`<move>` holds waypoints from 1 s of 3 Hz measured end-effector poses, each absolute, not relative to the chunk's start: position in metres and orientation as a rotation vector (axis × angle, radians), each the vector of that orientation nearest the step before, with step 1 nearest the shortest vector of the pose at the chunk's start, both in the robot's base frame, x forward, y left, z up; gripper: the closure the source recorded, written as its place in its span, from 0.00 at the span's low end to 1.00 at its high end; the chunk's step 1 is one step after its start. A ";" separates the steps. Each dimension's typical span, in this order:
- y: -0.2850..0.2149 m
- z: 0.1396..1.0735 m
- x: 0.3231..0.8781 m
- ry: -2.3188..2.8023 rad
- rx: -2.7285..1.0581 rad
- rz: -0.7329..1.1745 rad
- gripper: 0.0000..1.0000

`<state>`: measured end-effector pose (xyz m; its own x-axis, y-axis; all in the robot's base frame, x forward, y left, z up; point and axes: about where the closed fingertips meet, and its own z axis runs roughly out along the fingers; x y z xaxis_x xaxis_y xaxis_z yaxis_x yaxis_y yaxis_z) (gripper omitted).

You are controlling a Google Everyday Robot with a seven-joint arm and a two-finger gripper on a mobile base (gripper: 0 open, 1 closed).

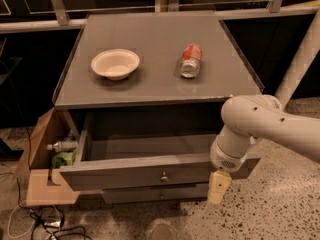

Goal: Open top drawer

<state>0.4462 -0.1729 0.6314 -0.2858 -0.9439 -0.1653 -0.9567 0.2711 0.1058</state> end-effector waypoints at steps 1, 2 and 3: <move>-0.182 0.632 0.418 2.467 -1.840 0.325 0.00; -0.197 0.634 0.385 2.500 -1.824 0.368 0.00; -0.214 0.636 0.351 2.532 -1.798 0.390 0.00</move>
Offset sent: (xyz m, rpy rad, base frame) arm -0.1235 -0.0522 0.0048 0.0313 0.1376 -0.0534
